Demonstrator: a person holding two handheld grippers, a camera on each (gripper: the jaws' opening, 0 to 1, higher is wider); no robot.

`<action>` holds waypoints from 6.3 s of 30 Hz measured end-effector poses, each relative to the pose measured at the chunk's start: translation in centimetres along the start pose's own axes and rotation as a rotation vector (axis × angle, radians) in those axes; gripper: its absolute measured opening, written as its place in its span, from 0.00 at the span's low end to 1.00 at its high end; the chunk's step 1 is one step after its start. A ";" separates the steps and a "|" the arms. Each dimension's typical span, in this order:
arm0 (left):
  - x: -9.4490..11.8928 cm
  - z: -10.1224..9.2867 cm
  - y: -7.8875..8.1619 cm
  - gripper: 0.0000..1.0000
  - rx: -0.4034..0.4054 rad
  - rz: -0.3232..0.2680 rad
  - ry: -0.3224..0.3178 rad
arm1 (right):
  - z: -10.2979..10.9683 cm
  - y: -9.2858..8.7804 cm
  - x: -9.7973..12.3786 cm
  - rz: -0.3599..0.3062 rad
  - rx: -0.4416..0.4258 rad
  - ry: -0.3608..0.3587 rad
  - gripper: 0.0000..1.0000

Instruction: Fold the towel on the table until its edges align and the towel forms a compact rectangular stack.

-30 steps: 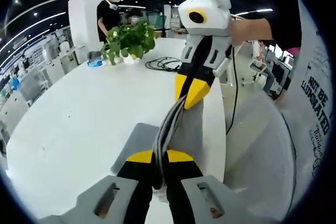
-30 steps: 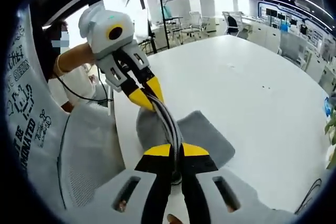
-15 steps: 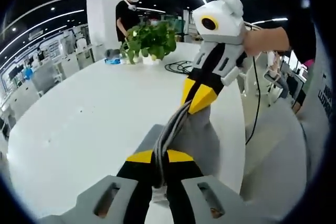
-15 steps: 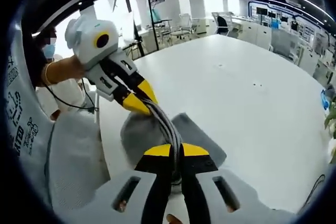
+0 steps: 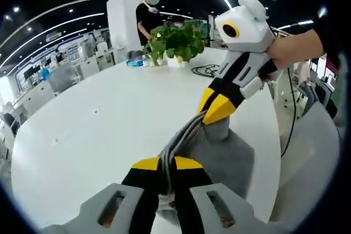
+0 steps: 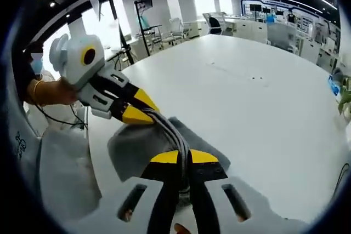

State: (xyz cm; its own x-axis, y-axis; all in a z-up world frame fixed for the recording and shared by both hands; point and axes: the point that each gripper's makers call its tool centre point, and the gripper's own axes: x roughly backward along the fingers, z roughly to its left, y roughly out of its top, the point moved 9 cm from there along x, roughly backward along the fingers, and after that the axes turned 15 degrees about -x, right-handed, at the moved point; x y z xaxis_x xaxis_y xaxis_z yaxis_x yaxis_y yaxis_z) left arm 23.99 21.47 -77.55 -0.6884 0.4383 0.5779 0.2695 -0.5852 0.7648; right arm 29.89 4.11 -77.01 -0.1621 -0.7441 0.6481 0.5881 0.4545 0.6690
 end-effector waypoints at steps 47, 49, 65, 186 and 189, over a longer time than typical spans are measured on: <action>-3.6 2.2 -5.1 0.20 0.083 0.078 -0.029 | -4.6 -0.5 -4.8 0.037 -0.042 -0.062 0.04; -3.3 2.3 -5.1 0.20 0.087 0.076 -0.026 | -4.7 -0.2 -4.5 0.019 -0.052 -0.070 0.02; -0.4 3.8 -5.8 0.19 0.134 0.106 0.088 | -6.0 -1.1 -1.1 -0.022 -0.135 -0.126 0.02; -0.2 1.7 -10.1 0.18 0.014 0.189 -0.076 | -2.7 -4.7 -4.8 0.086 0.070 -0.022 0.18; -0.6 2.5 -10.2 0.18 0.030 0.189 -0.068 | -2.9 -4.2 -5.0 0.078 0.054 -0.024 0.18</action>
State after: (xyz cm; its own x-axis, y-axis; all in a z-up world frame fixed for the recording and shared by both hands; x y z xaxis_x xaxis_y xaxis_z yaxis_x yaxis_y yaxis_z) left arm 23.33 28.86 -84.95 -0.5767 0.3683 0.7292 0.4099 -0.6416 0.6483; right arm 30.55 4.54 -84.10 -0.1365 -0.6940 0.7069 0.5559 0.5370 0.6345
